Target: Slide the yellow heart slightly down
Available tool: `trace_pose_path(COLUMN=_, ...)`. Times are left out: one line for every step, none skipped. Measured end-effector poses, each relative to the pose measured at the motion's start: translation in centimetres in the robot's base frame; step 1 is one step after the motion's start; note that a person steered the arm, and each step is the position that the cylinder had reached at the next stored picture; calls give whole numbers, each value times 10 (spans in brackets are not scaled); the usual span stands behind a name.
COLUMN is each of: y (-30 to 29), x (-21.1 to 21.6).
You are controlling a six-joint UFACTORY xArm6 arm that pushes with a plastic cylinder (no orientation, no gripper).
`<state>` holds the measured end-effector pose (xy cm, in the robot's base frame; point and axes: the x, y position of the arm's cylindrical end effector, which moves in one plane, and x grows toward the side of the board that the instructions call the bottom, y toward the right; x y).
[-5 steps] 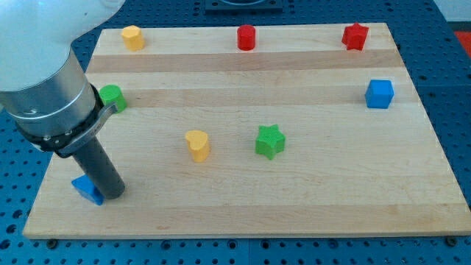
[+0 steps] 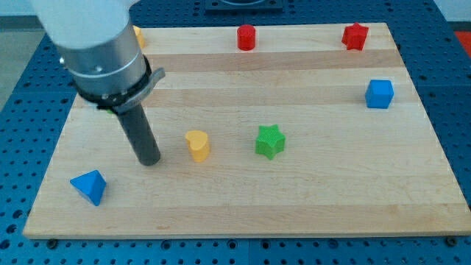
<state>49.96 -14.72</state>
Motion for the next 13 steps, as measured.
trace_pose_path(y=9, x=-24)
trace_pose_path(y=38, x=-33)
trace_pose_path(y=61, x=-30)
trace_pose_path(y=79, x=-14)
trace_pose_path(y=92, x=2)
trace_pose_path(y=109, x=9)
trace_pose_path(y=122, x=13)
trace_pose_path(y=122, x=13)
trace_pose_path(y=122, x=1)
trace_pose_path(y=114, x=-8)
trace_pose_path(y=102, x=3)
trace_pose_path(y=96, x=19)
trace_pose_path(y=94, x=29)
